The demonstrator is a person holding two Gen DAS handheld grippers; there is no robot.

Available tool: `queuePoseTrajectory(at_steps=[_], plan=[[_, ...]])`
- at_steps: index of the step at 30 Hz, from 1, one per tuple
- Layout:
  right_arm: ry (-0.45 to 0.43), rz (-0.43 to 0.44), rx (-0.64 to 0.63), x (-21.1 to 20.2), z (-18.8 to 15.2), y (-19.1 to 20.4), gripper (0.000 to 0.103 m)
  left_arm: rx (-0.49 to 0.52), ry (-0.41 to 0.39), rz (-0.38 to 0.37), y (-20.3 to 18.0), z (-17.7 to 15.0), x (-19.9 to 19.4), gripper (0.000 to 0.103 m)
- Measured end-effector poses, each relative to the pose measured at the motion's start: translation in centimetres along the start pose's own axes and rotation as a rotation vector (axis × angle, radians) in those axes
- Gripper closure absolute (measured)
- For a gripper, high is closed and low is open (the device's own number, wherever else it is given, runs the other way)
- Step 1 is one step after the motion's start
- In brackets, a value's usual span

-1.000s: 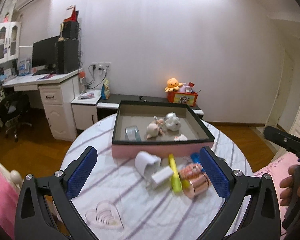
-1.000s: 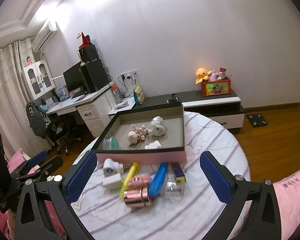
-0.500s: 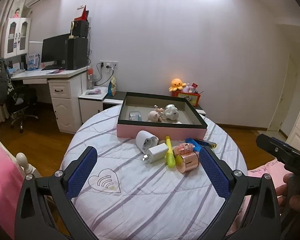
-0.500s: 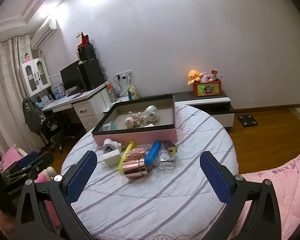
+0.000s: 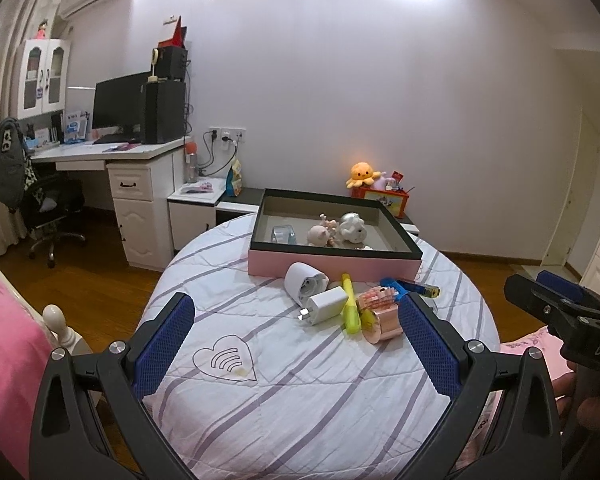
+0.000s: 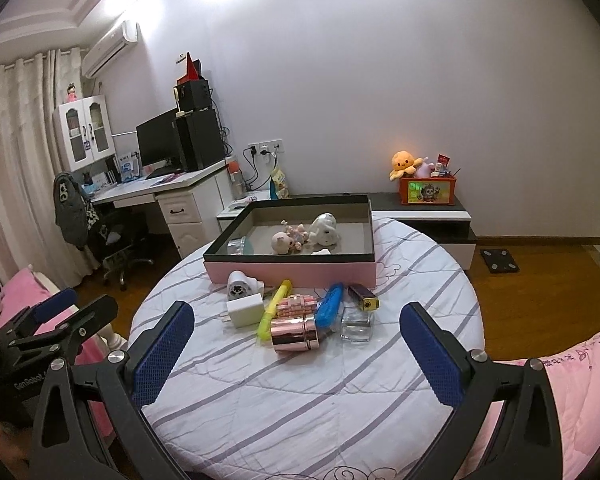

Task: Organize rigid objects
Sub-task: 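Withdraw both tools from the box toward the remaining toys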

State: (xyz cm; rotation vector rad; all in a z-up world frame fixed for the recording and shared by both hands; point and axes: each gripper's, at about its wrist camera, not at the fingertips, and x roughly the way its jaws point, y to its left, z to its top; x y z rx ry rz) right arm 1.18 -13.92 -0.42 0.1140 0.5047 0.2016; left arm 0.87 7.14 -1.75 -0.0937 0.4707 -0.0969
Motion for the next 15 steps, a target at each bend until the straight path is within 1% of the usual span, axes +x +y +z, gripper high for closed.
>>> queuePoseTrajectory(at_steps=[15], plan=[[0.007, -0.014, 0.013, -0.16, 0.12, -0.76, 0.000, 0.009, 0.024, -0.007, -0.52, -0.33, 0.55, 0.000]])
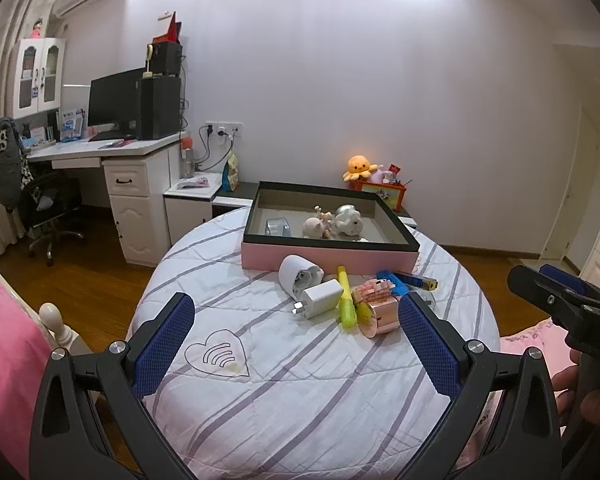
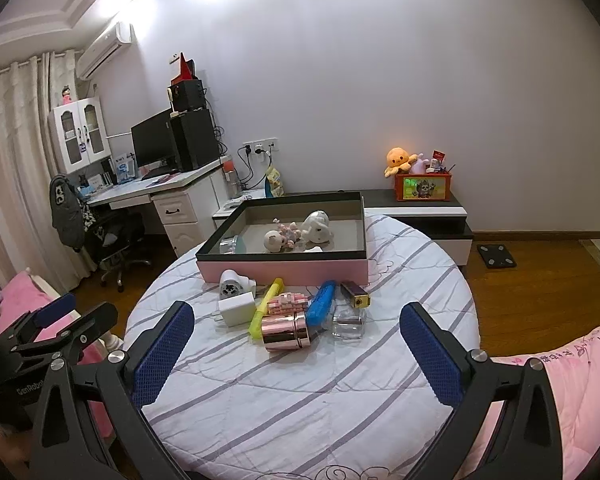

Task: Organize rigid objects
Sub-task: 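Withdraw both tools from the box toward the remaining toys, then grasp the white charger with the left tool while the right tool grasps the glass bottle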

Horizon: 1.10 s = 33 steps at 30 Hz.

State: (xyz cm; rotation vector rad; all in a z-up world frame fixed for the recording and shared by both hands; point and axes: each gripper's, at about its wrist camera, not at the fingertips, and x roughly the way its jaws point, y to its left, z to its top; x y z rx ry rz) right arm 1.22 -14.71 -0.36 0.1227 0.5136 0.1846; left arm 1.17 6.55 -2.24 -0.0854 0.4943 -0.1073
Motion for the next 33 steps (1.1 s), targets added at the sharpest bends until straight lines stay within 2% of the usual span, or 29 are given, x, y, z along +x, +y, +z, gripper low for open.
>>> queuePoseTrajectory(at_steps=[12, 24, 33], plan=[[0.076, -0.039, 0.019, 3.0, -1.4, -2.2, 0.000, -0.012, 0.120, -0.016, -0.4, -1.8, 4.9, 0.000], [0.213, -0.113, 0.043, 9.6, -3.5, -6.3, 0.000, -0.018, 0.227, -0.007, -0.7, -2.0, 13.5, 0.000], [0.286, -0.123, 0.017, 14.4, -4.2, -7.6, 0.000, -0.020, 0.296, 0.021, -0.6, -1.9, 18.8, 0.000]])
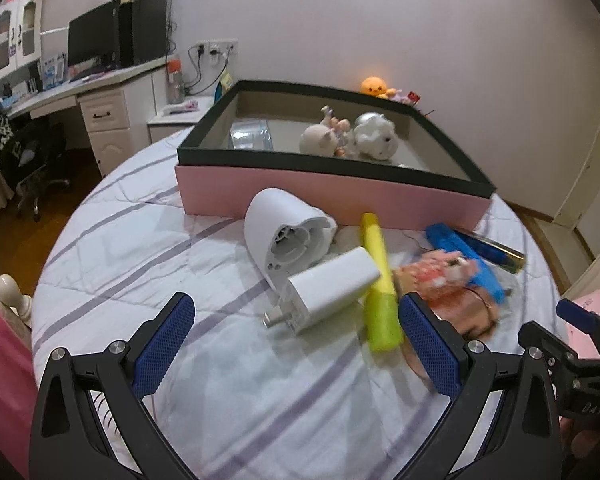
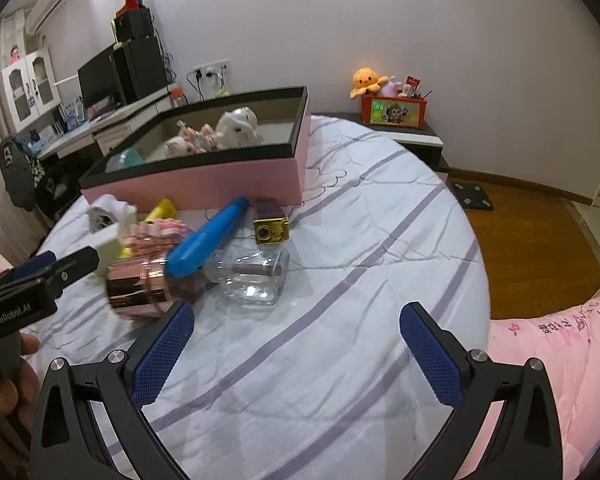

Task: Organize rigid objects
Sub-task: 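Grasp the white charger with the left tool while the right tool grasps the glass bottle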

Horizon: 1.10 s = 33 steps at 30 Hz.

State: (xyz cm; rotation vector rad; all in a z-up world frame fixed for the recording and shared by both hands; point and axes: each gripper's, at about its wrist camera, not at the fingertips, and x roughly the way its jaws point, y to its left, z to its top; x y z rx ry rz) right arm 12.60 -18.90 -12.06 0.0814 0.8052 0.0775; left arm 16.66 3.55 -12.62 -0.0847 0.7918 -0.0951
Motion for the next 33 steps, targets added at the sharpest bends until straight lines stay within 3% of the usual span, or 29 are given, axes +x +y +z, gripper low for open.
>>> queuePoseTrajectory(at_steps=[9, 13, 16, 18, 21, 30, 33], plan=[[0.040, 0.012, -0.051, 2.8, 0.7, 0.9, 0.000, -0.045, 0.053, -0.021, 0.3, 1.5, 3.0, 0.001], [0.059, 0.015, -0.084, 3.6, 1.3, 1.6, 0.006, -0.055, 0.060, -0.085, 0.4, 1.5, 3.3, 0.014], [0.075, 0.018, -0.107, 4.3, 1.6, 2.2, 0.016, -0.078, 0.056, -0.134, 1.0, 1.4, 3.1, 0.041], [0.071, 0.027, -0.118, 4.4, 1.7, 2.5, 0.027, -0.081, 0.067, -0.156, 1.3, 1.3, 3.2, 0.050], [0.066, 0.034, -0.129, 4.4, 1.7, 2.6, 0.042, -0.082, 0.064, -0.175, 1.4, 1.0, 3.0, 0.055], [0.054, 0.065, -0.106, 3.1, 0.9, 2.0, 0.043, -0.057, 0.029, -0.166, 2.0, -0.2, 0.7, 0.059], [0.054, 0.081, -0.092, 2.4, 0.4, 1.8, 0.043, -0.037, 0.022, -0.155, 2.2, -1.1, -0.5, 0.075]])
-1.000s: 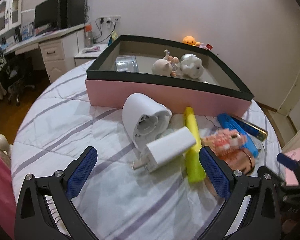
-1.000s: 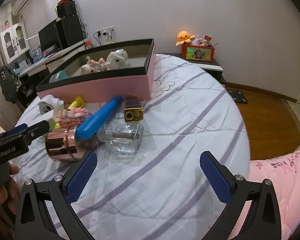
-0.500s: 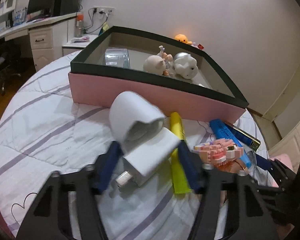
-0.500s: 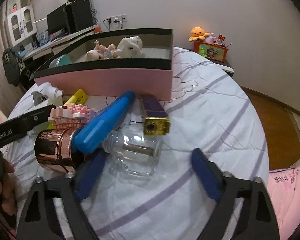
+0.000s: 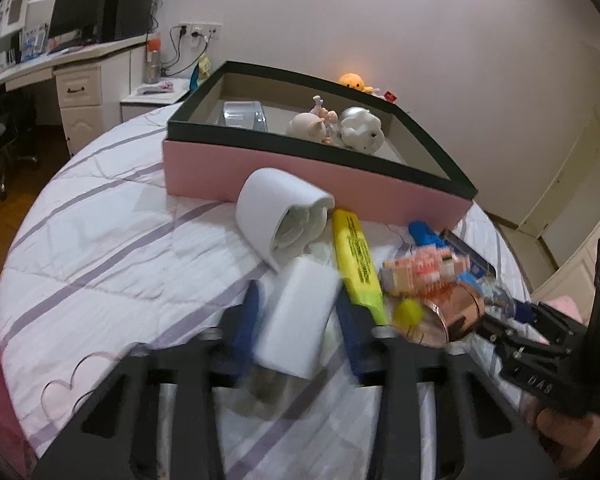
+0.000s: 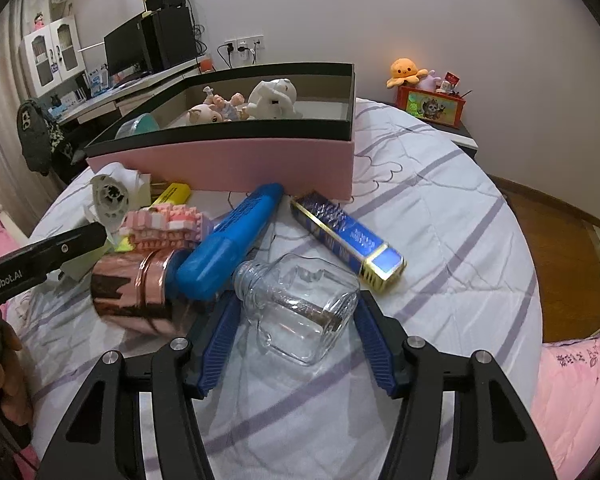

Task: Organize rigid objects
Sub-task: 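Grasp the white charger with the left tool while the right tool grasps the glass bottle, then lift the charger and glass bottle and carry both over the pink box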

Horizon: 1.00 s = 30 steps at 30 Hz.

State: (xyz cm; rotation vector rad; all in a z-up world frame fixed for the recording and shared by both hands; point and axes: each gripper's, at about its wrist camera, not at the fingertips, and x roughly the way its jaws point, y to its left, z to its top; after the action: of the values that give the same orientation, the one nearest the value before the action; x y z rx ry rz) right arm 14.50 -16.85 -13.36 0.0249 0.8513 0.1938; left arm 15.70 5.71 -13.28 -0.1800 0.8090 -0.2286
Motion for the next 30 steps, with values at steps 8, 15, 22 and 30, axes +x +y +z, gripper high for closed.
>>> queuePoseTrajectory(at_steps=[8, 15, 22, 30], plan=[[-0.008, 0.039, 0.039, -2.2, -1.7, -0.2, 0.043, 0.001, -0.012, -0.001, 1.0, -1.8, -2.4, 0.080], [-0.024, 0.055, 0.052, -3.9, -2.4, 0.0, 0.043, 0.011, -0.046, 0.005, 1.1, -2.7, -4.6, 0.080], [-0.041, 0.055, 0.048, -5.3, -2.8, 0.4, 0.043, 0.017, -0.065, 0.010, 1.0, -3.1, -6.0, 0.080], [-0.089, 0.066, 0.028, -7.2, -2.0, 1.1, 0.043, 0.028, -0.116, 0.018, 0.8, -2.8, -8.5, 0.080]])
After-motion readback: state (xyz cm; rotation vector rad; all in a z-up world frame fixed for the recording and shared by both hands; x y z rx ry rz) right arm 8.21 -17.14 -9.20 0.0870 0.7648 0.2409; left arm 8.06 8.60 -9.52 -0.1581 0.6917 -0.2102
